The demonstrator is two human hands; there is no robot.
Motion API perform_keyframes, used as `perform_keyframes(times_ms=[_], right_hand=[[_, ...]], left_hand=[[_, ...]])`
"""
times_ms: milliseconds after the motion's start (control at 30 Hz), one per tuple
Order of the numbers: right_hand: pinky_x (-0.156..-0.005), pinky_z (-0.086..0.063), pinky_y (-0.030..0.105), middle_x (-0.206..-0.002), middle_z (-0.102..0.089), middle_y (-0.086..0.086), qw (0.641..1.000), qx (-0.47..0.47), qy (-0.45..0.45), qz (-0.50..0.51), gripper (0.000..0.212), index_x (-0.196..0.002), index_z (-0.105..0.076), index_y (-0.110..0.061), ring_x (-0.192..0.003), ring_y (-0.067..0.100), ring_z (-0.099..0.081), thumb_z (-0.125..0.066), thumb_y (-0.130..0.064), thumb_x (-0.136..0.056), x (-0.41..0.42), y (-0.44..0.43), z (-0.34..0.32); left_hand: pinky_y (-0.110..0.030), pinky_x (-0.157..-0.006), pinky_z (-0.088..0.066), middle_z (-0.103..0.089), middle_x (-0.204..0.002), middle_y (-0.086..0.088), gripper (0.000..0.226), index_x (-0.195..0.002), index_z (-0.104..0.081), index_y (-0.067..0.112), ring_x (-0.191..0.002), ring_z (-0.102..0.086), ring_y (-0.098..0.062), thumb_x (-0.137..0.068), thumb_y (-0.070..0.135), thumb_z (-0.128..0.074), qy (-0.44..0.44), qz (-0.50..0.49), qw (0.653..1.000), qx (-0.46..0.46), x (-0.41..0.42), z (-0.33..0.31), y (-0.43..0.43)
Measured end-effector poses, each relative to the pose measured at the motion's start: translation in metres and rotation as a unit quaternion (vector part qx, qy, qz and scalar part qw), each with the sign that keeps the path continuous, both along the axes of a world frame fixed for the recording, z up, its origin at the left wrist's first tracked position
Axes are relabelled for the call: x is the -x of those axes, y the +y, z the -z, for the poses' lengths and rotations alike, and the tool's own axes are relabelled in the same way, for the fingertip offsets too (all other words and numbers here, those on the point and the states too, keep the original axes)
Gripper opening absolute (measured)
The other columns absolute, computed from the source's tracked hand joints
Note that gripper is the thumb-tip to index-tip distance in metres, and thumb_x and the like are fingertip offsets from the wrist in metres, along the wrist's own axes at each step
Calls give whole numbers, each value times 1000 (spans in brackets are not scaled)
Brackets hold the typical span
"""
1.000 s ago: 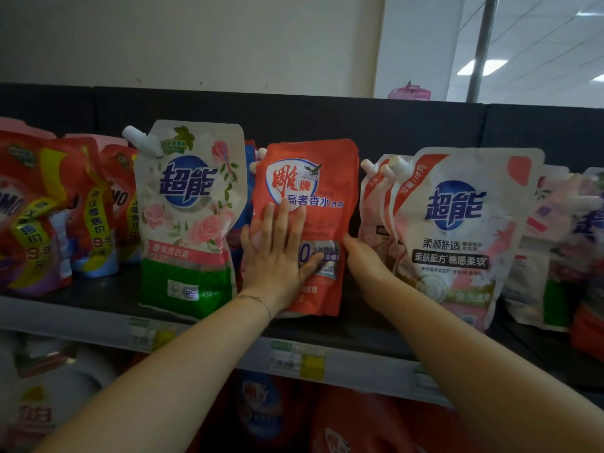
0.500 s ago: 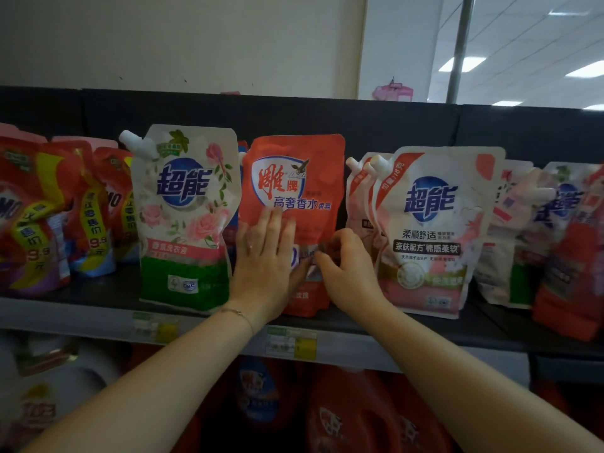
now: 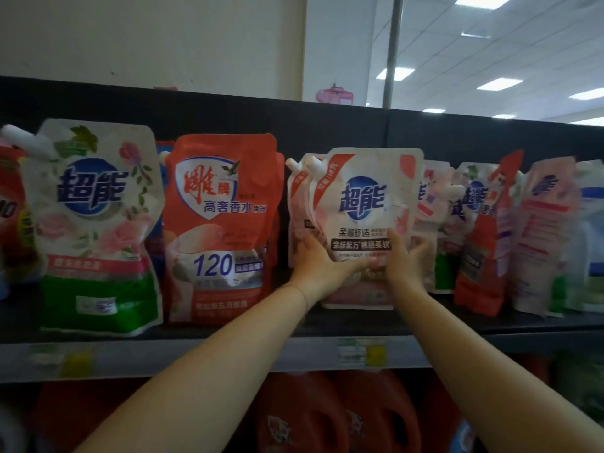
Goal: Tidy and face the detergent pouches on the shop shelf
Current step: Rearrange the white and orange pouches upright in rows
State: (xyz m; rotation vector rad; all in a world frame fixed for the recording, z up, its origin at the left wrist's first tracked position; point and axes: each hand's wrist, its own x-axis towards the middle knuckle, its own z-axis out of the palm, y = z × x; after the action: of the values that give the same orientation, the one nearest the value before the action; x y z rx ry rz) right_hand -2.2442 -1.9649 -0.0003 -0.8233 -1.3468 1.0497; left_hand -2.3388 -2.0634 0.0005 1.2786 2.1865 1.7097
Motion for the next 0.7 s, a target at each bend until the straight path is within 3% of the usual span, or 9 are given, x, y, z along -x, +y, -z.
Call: perform_keyframes(times_ms=[33, 100, 167, 300, 367, 433, 500, 600, 700], right_hand=[[-92, -45, 42, -126, -54, 8, 998, 52, 16, -32, 59, -132, -45, -14, -107, 23, -55, -53, -53, -88, 1, 7, -1], [-83, -44, 35, -117, -59, 5, 978, 115, 81, -154, 54, -135, -46, -18, -90, 17, -57, -39, -54, -95, 3, 16, -2], [-86, -44, 37, -119, -56, 3, 954, 136, 119, -237, 58, -140, -42, -22, -94, 19, -55, -32, -58, -96, 6, 26, -2], [-100, -41, 46, -136, -49, 8, 943, 146, 116, -276, 71, -145, -36, -24, -115, 29, -52, -32, -69, -90, 13, 42, -3], [-94, -48, 47, -129, -59, 13, 942, 128, 95, -296, 68, -135, -47, -24, -109, 31, -61, -30, -70, -89, 15, 44, -3], [-80, -53, 42, -110, -67, 11, 931, 126, 101, -328, 62, -119, -56, -25, -96, 28, -66, -25, -70, -90, 20, 43, -2], [-71, -51, 36, -106, -66, 9, 927, 138, 106, -331, 62, -120, -55, -23, -93, 28, -64, -20, -66, -93, 24, 44, -3], [-69, -48, 35, -129, -58, 18, 931, 157, 88, -317, 72, -138, -46, -18, -114, 38, -56, -20, -67, -93, 30, 45, -7], [-67, -48, 37, -119, -63, 18, 934, 173, 60, -307, 71, -127, -55, -19, -94, 33, -63, -25, -72, -89, 41, 42, -5]], left_hand=[[-39, -109, -39, -52, -132, 7, 137, -142, -26, 21, -125, -48, -13, -30, 72, -85, -48, 27, 998, -10, 5, 1, 9], [-37, -113, -31, -51, -129, 9, 124, -143, -24, 16, -125, -44, -11, -44, 43, -95, -114, 70, 991, -3, 6, 1, 17], [-41, -115, -29, -41, -142, -2, 135, -149, -9, 15, -133, -38, -19, -45, 24, -96, -142, 72, 987, 0, 13, 6, 22], [-45, -114, -30, -37, -148, -6, 147, -150, 4, 18, -137, -35, -25, -42, 20, -96, -210, 66, 975, -17, 36, 10, 30], [-43, -112, -33, -37, -147, -5, 142, -150, 3, 17, -136, -36, -26, -46, 18, -95, -224, 54, 973, -27, 45, 13, 35], [-43, -109, -37, -42, -142, -4, 137, -149, -3, 18, -132, -41, -25, -46, 16, -94, -236, 63, 969, -49, 50, 16, 36], [-44, -106, -41, -50, -136, -3, 135, -146, -17, 21, -125, -49, -23, -36, 24, -96, -226, 89, 968, -62, 52, 17, 36], [-44, -102, -46, -61, -127, 1, 127, -138, -39, 19, -115, -58, -20, -28, 54, -91, -226, 101, 963, -108, 53, 18, 38], [-48, -96, -49, -69, -111, 2, 104, -120, -60, 21, -102, -65, -19, -47, 94, -55, -205, 27, 964, -164, 60, 22, 43]])
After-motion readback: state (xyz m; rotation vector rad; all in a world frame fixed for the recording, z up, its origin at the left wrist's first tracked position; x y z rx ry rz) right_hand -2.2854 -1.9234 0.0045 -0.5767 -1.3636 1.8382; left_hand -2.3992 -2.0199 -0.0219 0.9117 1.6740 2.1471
